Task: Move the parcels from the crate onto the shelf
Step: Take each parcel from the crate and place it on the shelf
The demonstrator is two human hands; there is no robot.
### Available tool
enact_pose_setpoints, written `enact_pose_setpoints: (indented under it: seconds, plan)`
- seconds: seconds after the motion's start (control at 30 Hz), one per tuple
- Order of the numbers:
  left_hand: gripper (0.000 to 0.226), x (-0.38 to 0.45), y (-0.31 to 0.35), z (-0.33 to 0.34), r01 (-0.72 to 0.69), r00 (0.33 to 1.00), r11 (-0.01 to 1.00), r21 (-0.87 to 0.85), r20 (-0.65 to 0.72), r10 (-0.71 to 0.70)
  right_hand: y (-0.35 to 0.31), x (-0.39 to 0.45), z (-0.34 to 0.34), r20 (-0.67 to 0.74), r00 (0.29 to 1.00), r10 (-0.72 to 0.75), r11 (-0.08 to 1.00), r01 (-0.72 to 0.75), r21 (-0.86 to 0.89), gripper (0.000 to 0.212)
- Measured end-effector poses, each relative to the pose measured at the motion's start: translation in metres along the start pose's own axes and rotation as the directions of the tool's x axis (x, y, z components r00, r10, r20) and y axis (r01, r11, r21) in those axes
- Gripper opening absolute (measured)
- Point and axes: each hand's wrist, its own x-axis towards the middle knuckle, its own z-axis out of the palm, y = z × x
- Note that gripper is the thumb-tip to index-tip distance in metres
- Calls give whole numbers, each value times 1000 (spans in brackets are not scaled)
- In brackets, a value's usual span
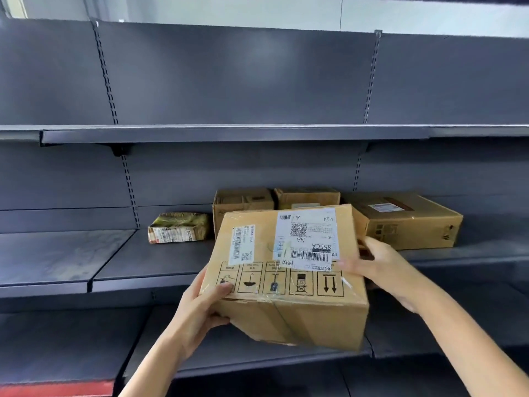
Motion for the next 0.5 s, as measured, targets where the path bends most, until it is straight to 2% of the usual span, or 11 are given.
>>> enact_pose_setpoints:
  seconds: [0.07,0.17,0.3,0.4,0.5]
  plan:
    - [65,-5,-4,3,-3,1000,1000,12,-4,3,-1,-3,1,-36,999,-4,1000,5,25,59]
    - [73,-12,-11,5,-10,1000,999,31,2,10,7,-11,3,-46,999,3,997,0,78,66]
    - [74,-20,-12,5,-35,999,998,60,-20,36,17,-19,6,-24,999,-26,994,29,105,70]
    - [71,-30,-7,2,-84,996,992,93,-20,86,18,-23,10,-14,997,-81,988,82,127,86]
    - [73,-39,0,-2,-161,986,980,115,-25,165,18,-24,13,-14,987,-160,978,161,135,81]
